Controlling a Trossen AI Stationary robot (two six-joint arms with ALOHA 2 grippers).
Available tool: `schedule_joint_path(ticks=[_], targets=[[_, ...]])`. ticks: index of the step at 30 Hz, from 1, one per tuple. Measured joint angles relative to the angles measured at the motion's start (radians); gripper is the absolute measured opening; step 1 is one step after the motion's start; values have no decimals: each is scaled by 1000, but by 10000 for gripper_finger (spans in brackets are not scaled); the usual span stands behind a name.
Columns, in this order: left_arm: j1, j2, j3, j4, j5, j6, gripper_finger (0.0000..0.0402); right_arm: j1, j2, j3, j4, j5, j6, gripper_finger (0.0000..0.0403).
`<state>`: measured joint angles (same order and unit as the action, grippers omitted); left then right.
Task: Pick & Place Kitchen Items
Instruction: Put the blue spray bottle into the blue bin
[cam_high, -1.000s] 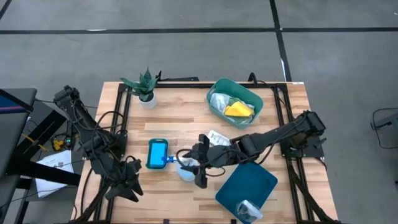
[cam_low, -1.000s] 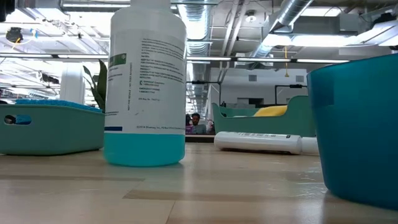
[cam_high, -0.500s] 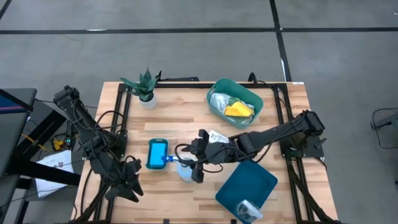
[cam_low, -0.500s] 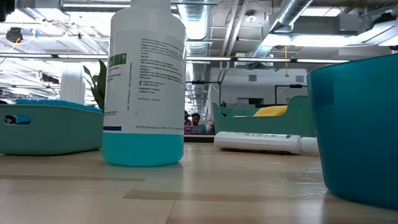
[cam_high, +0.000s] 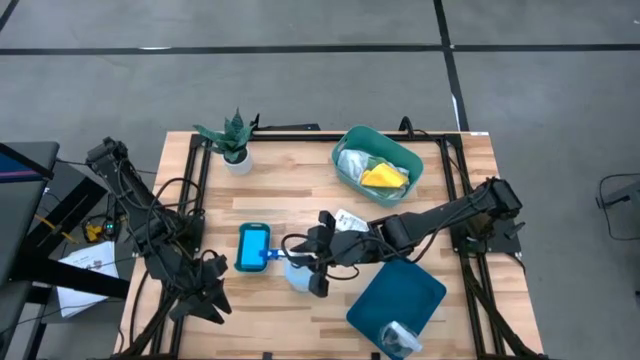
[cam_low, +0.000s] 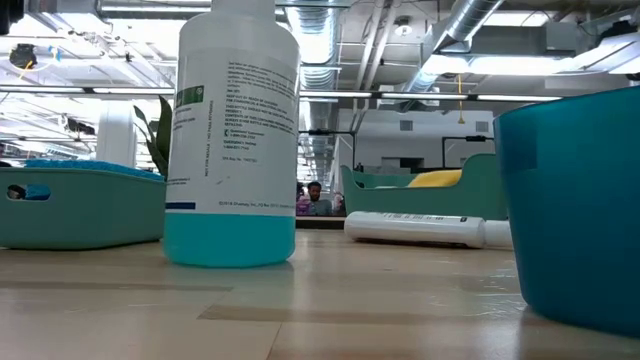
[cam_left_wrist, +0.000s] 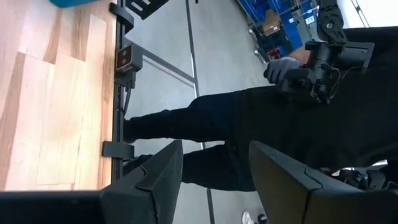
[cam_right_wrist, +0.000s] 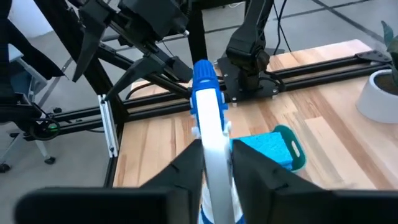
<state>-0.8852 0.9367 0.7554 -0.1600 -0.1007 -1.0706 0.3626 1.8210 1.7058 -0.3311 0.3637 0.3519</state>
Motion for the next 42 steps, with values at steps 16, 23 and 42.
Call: schedule_joint_path(ticks=[16, 23, 42], targets=[[0, 0, 0, 0, -4, 0, 182, 7, -3, 37, -15, 73, 15, 21], [0, 0, 0, 0, -4, 0, 182, 24, -5, 143, -125, 162, -21, 21], [0, 0, 0, 3, -68, 111, 182, 215, -129, 225, -407, 518, 94, 21]])
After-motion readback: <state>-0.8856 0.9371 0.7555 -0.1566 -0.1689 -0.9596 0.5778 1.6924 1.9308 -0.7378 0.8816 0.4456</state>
